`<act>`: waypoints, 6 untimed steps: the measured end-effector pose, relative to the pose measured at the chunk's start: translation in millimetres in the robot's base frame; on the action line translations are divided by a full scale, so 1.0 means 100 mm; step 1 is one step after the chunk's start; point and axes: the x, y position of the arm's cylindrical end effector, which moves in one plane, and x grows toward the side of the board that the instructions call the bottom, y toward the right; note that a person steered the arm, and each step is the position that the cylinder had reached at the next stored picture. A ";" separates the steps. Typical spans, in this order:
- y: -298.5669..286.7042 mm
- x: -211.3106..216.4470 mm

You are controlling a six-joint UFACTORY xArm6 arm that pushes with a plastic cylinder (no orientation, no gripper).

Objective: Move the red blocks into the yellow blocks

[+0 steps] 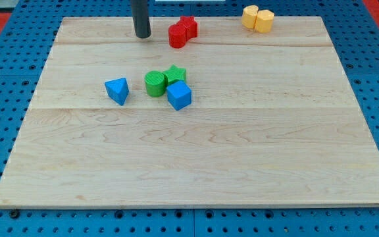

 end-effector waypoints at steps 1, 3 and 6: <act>0.36 -0.21; 1.56 -0.32; 0.37 0.12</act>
